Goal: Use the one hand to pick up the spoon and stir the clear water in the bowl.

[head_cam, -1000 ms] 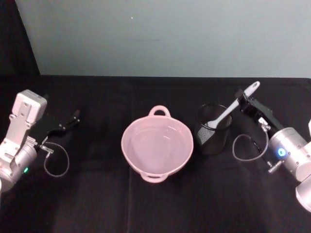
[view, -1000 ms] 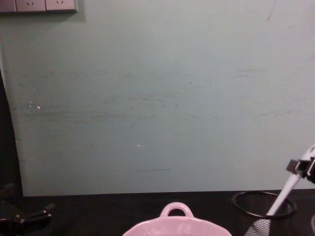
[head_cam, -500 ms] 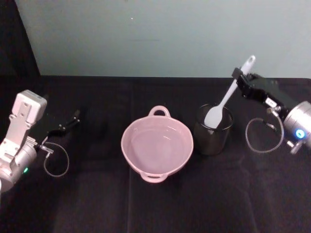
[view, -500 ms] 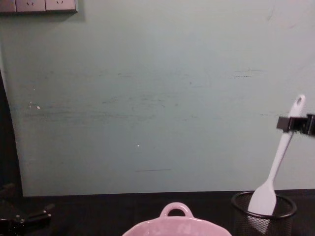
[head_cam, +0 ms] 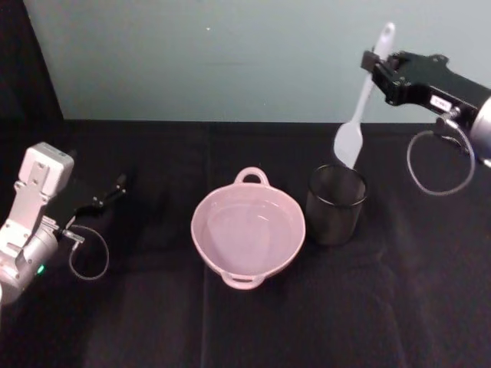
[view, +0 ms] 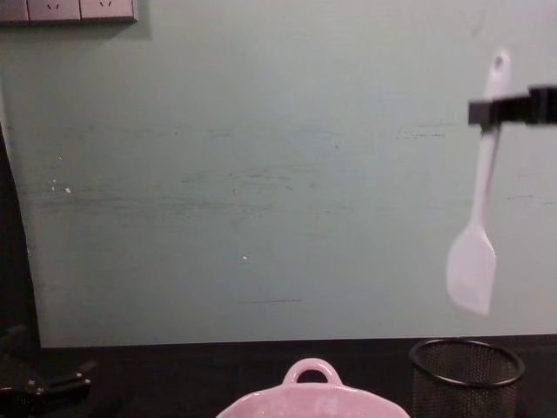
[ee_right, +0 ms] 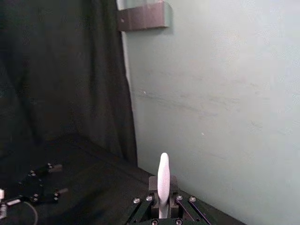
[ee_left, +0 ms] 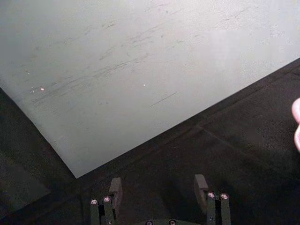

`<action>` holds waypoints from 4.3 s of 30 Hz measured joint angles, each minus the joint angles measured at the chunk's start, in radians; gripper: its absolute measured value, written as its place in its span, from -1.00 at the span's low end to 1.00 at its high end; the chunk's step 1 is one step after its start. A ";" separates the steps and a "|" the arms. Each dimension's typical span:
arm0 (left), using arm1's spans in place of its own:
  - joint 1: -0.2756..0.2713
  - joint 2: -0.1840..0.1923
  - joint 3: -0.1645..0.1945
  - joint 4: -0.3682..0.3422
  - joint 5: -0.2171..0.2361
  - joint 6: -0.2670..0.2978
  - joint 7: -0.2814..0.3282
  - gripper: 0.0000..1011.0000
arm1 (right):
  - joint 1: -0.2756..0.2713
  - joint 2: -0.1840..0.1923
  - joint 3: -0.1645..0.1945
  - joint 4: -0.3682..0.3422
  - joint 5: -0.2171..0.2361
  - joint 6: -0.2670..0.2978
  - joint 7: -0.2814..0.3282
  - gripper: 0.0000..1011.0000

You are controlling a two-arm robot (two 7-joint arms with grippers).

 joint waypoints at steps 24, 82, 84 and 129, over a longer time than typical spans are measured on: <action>0.000 0.000 0.000 0.000 0.000 0.000 0.000 1.00 | 0.129 -0.114 -0.229 0.169 0.048 -0.039 0.142 -0.78; 0.000 0.000 0.000 0.000 0.000 0.000 0.000 1.00 | 0.103 -0.340 -0.265 0.473 -0.347 -0.382 0.092 -0.78; 0.000 0.000 0.000 0.000 0.000 0.000 0.000 1.00 | 0.087 -0.319 -0.257 0.443 -0.348 -0.358 0.095 -0.78; 0.000 0.000 0.000 0.000 0.000 0.000 0.000 1.00 | 0.036 -0.422 -0.214 0.442 -0.418 -0.431 0.015 -0.78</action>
